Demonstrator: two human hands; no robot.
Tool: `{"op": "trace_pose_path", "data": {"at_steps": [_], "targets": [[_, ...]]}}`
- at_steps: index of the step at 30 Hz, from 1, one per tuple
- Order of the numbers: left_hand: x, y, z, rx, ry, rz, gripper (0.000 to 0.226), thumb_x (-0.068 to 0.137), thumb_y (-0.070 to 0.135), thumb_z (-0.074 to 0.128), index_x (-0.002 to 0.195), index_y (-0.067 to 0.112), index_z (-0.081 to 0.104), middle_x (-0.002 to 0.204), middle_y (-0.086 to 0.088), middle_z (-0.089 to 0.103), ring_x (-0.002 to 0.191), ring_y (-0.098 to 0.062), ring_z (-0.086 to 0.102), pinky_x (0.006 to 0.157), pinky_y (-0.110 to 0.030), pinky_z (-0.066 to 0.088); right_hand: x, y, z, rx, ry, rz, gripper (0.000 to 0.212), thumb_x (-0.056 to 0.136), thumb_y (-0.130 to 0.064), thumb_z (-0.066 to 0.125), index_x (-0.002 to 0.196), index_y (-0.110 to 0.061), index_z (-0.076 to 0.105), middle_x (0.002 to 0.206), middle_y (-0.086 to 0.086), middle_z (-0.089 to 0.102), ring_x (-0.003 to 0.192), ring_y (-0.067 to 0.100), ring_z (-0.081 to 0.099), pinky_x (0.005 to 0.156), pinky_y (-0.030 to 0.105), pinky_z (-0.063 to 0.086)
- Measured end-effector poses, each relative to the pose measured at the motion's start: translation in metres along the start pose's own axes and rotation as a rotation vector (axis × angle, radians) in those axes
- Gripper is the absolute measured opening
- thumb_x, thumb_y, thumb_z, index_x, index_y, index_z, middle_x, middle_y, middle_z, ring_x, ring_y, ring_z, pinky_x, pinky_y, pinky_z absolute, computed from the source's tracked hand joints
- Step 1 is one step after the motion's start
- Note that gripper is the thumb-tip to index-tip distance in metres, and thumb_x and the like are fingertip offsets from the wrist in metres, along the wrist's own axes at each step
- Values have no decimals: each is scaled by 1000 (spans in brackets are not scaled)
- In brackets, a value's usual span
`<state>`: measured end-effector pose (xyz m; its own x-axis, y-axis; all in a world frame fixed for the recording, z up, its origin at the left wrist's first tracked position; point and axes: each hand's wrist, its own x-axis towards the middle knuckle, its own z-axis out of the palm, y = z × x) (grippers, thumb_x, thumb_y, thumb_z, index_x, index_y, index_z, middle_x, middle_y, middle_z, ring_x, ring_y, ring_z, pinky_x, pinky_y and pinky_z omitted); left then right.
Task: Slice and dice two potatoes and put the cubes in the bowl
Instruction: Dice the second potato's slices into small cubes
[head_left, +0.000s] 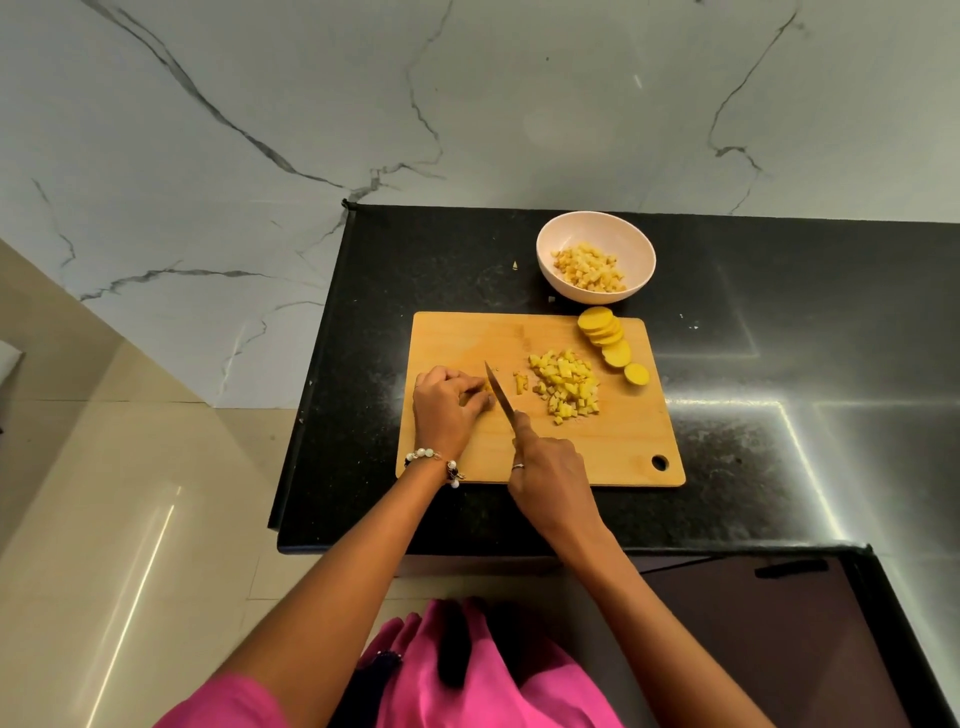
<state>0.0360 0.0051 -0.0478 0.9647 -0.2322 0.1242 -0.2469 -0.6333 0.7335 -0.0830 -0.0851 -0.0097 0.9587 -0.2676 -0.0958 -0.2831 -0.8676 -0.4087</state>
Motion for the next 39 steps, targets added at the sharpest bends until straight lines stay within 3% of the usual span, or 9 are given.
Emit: {"op": "trace_pose_path", "data": {"at_steps": [9, 15, 21, 27, 32, 39], "targets": [[2, 2, 0, -38, 23, -35, 22, 74, 19, 77, 93, 9, 75, 95, -6, 65, 98, -23, 50, 73, -17, 28, 7, 1, 3, -49, -46, -25, 61, 92, -9, 36, 151, -10, 17, 98, 20, 63, 81, 36, 58, 67, 41, 43], [4, 0, 1, -28, 40, -9, 18, 72, 18, 78, 88, 8, 76, 92, -7, 64, 94, -24, 50, 70, -16, 28, 17, -10, 9, -172, -40, -30, 62, 92, -7, 34, 150, -6, 13, 95, 20, 60, 77, 35, 56, 58, 35, 28], [4, -2, 2, -51, 51, 0, 19, 69, 20, 80, 85, 10, 76, 87, -5, 64, 92, -24, 50, 71, -20, 29, -17, -9, 13, -267, -65, -3, 65, 94, -7, 31, 151, -8, 0, 109, 18, 56, 85, 34, 60, 60, 34, 31], [2, -2, -1, -66, 20, -8, 23, 69, 23, 80, 89, 12, 76, 89, -4, 64, 92, -21, 49, 71, -21, 32, -10, -2, 14, -199, -57, 51, 64, 94, -8, 32, 151, -11, 2, 104, 18, 56, 83, 34, 57, 61, 35, 31], [4, -7, -8, -74, -59, 4, 25, 71, 20, 79, 94, 12, 75, 94, 0, 64, 96, -19, 53, 80, -27, 45, -7, 13, 11, -99, -26, 91, 64, 93, -9, 35, 151, -11, 8, 102, 16, 60, 87, 34, 55, 68, 37, 35], [2, -8, -6, -75, -1, 27, 21, 72, 16, 78, 92, 10, 75, 94, -2, 67, 93, -20, 58, 83, -32, 47, -2, -5, 13, -3, -15, 23, 61, 93, -10, 35, 151, -11, 15, 103, 16, 63, 87, 34, 57, 69, 38, 38]]}}
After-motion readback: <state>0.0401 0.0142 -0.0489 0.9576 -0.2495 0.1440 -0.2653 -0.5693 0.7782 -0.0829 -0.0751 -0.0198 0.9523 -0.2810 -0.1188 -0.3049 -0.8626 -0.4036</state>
